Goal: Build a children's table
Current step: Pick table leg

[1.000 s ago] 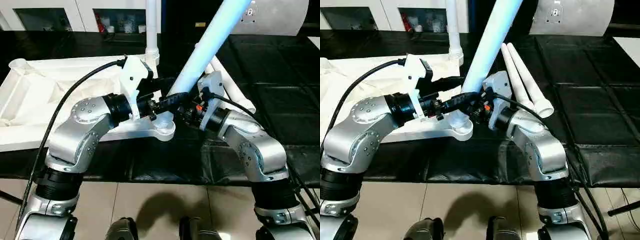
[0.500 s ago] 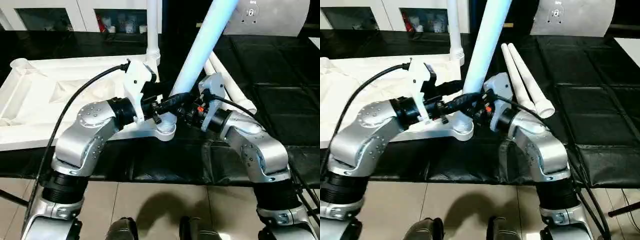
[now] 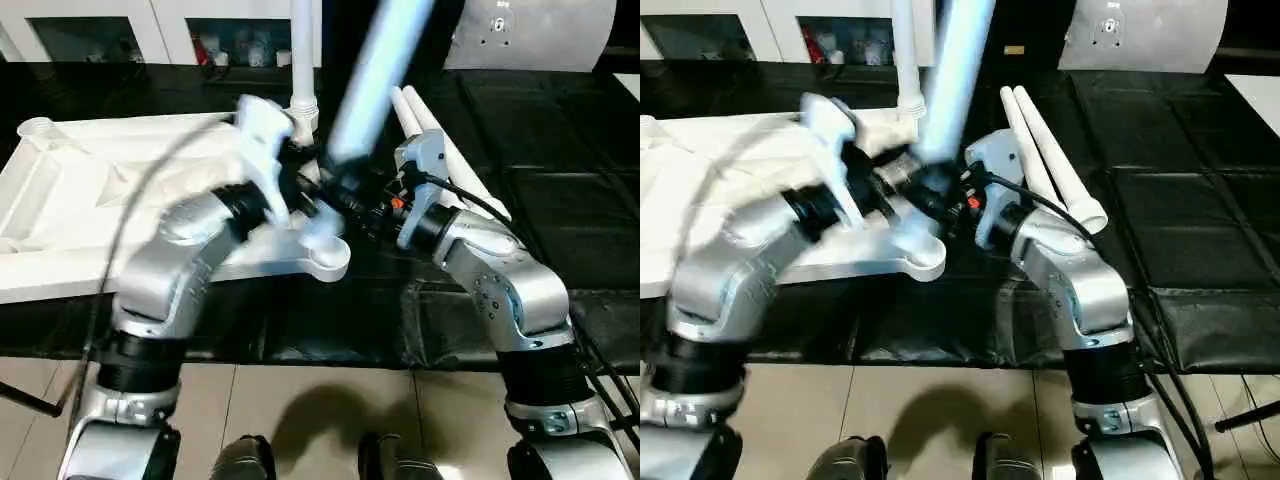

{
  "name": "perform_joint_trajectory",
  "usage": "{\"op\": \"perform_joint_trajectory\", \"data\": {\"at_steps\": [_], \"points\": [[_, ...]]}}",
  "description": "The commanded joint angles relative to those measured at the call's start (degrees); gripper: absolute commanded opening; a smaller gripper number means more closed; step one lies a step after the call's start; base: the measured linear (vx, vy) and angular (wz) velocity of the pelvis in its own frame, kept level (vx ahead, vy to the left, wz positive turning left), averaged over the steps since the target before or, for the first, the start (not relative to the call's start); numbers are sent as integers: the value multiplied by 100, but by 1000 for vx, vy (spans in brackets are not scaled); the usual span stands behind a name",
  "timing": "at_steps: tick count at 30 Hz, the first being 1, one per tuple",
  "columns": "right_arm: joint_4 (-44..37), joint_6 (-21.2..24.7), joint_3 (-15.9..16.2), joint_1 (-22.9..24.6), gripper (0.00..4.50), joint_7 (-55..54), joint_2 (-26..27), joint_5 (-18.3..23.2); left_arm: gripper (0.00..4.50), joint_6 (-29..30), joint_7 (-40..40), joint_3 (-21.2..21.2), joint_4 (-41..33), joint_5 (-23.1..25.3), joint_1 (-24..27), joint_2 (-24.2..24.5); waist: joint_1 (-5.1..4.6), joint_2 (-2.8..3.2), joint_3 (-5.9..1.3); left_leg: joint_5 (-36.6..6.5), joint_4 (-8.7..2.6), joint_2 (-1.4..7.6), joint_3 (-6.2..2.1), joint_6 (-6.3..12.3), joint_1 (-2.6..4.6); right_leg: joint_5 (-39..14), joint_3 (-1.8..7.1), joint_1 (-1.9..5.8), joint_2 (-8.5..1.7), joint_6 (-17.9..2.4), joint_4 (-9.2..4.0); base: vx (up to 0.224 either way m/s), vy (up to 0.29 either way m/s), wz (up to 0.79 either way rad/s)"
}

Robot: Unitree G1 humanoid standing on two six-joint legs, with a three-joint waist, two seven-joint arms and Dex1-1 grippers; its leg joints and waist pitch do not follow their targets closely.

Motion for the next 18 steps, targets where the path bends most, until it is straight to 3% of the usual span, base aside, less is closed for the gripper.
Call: {"op": "perform_joint_trajectory", "data": {"at_steps": [1, 4, 8, 10, 12, 13, 18], "points": [[-25, -88, 22, -101, 320, 76, -25, 64, 188, -31, 81, 74, -16, 42, -68, 8, 18, -23, -654, -1072, -327, 82, -21, 212, 109, -1805, 233, 400, -318, -847, -454, 0, 0, 0], [0, -112, -7, -126, 346, 106, -56, 93, 188, -85, 272, 204, 128, 40, -135, -58, 24, -17, -656, -1074, -324, 87, -16, 233, 112, -1686, 234, 399, -315, -935, -447, 0, 0, 0], [21, -118, -96, -137, 386, 124, -100, 145, 188, -118, 312, 345, 251, -82, -193, -125, 38, -27, -654, -1105, -327, 81, -18, 216, 110, -1830, 230, 408, -326, -899, -457, 0, 0, 0], [59, 9, -344, -182, 397, 83, -139, 311, 188, -64, 214, 515, 344, -314, -237, -153, 46, -27, -656, -1115, -317, 68, -9, 231, 116, -1900, 232, 404, -333, -890, -473, 0, 0, 0], [65, 312, -548, -211, 430, 83, -177, 542, 188, 44, 114, 699, 375, -630, -270, -201, 55, -30, -666, -1054, -314, 68, -13, 241, 110, -1832, 230, 417, -331, -921, -459, 0, 0, 0], [60, 577, -660, -239, 430, 157, -244, 744, 188, 230, 55, 932, 404, -1019, -316, -289, 54, -36, -660, -1010, -310, 59, -8, 251, 102, -1762, 226, 423, -317, -970, -449, 0, 0, 0], [183, 1322, -1188, -329, 447, 190, -307, 1474, 188, 830, -255, 1383, 361, -2039, -344, -428, 80, -32, -680, -904, -289, 46, 4, 333, 103, -1609, 219, 436, -323, -1091, -439, 0, 0, 0]]}}
